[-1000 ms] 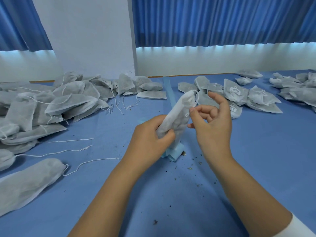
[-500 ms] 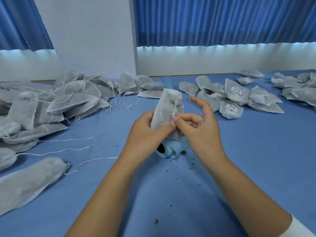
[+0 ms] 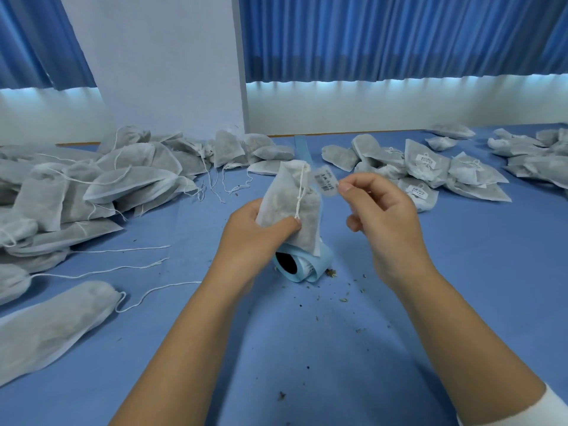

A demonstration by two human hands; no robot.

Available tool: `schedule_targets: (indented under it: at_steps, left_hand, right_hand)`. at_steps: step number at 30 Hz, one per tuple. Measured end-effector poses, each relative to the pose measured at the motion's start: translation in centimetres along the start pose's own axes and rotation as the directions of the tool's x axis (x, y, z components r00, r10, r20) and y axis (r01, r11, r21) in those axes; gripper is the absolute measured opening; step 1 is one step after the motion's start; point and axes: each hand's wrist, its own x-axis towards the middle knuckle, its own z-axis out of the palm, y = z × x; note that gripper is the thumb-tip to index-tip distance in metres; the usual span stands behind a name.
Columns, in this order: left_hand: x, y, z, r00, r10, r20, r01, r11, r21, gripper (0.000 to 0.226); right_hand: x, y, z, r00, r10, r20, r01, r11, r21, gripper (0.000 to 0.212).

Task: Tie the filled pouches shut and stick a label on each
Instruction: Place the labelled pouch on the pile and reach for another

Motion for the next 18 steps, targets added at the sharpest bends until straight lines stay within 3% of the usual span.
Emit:
schedule_targets:
  at_steps: [4,7,10,13,14,16,17,18]
  left_hand:
    - [-0.3,0.3,0.1,0.997,0.015,0.077,-0.019,0.998,0.053,0.033]
    - [-0.4,0.3,0.0,0.983,0.031,0.181,-0.046,0.996,0.079,0.027]
    - [-0.4,0.2,-0.1,0.976,0.026,0.216,-0.043,0.996,0.076,0.025]
    - [-0.2,0.2,-0.3,0.987,-0.002,0.159,-0.006,0.999,0.049,0.024]
    - [-0.1,0.2,-0.3,0.990,-0.014,0.142,0.008,0.999,0.039,0.023]
    - [0.1,0.2,-0.6,0.992,-0.032,0.124,0.031,0.999,0.015,0.018]
    - [0.1,0.2,-0.7,0.992,-0.034,0.123,0.034,0.999,0.006,0.015]
    - [0.1,0.2,-0.8,0.992,-0.031,0.125,0.032,0.999,0.000,0.015]
  right_hand:
    - [-0.3,-0.3,0.4,0.963,0.068,0.261,-0.099,0.989,0.107,0.017]
    - [-0.2,0.0,0.5,0.951,0.193,0.243,-0.229,0.965,0.130,0.025]
    - [0.2,0.1,0.3,0.905,0.317,0.283,-0.398,0.864,0.308,0.009]
    - [0.5,-0.1,-0.3,0.840,0.354,0.410,-0.522,0.733,0.436,0.031]
    - [0.6,-0.1,-0.5,0.824,0.361,0.436,-0.547,0.708,0.448,0.028]
    - [0.6,-0.4,-0.8,0.820,0.372,0.435,-0.551,0.718,0.424,0.008]
    - [0.6,-0.4,-0.9,0.832,0.382,0.403,-0.530,0.764,0.369,0.005]
    - [0.6,-0.3,-1.0,0.856,0.378,0.354,-0.484,0.826,0.289,0.015]
